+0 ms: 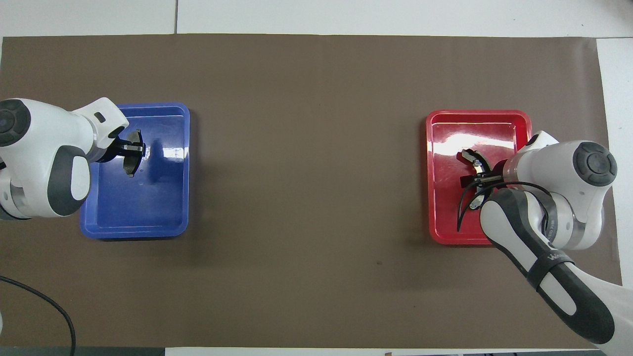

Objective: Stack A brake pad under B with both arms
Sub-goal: 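Grasp the curved pad with the right gripper while the left gripper lifts the dark pad, then place the dark pad mid-table with the left gripper while the right gripper lifts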

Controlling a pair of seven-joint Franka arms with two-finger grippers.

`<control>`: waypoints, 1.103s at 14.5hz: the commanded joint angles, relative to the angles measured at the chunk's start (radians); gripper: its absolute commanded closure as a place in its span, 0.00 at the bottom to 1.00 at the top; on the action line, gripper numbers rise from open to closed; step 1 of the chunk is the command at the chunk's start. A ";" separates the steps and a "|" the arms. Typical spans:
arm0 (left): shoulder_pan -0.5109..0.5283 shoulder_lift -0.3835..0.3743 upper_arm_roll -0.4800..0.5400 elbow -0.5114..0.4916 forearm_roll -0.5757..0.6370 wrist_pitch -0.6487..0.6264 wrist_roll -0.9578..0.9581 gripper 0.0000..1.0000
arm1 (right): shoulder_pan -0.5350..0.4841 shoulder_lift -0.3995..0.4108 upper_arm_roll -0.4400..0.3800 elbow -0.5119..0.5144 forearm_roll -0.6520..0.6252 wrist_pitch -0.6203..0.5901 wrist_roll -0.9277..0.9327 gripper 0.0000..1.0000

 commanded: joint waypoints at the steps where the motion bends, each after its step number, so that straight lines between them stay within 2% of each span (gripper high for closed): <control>1: -0.109 -0.002 0.003 0.041 -0.109 -0.029 -0.083 0.81 | -0.020 -0.007 0.004 -0.016 0.024 0.019 -0.048 0.48; 3: -0.216 0.001 0.005 0.053 -0.132 -0.018 -0.186 0.82 | -0.026 -0.007 0.004 -0.016 0.024 0.018 -0.055 0.89; 4: -0.273 -0.001 0.005 0.055 -0.132 -0.013 -0.281 0.83 | -0.028 -0.007 0.004 -0.016 0.024 0.016 -0.057 1.00; 7: -0.404 0.016 0.005 0.061 -0.132 0.051 -0.430 0.83 | -0.025 -0.005 0.004 0.001 0.024 -0.008 -0.048 1.00; 10: -0.484 0.069 0.003 0.059 -0.132 0.118 -0.504 0.83 | -0.022 -0.016 0.002 0.085 0.024 -0.121 0.018 1.00; 13: -0.543 0.114 0.005 0.059 -0.132 0.166 -0.581 0.83 | -0.014 -0.023 0.008 0.170 0.024 -0.227 0.135 1.00; 16: -0.551 0.151 0.003 0.050 -0.134 0.215 -0.584 0.82 | 0.000 -0.022 0.011 0.243 0.014 -0.322 0.138 1.00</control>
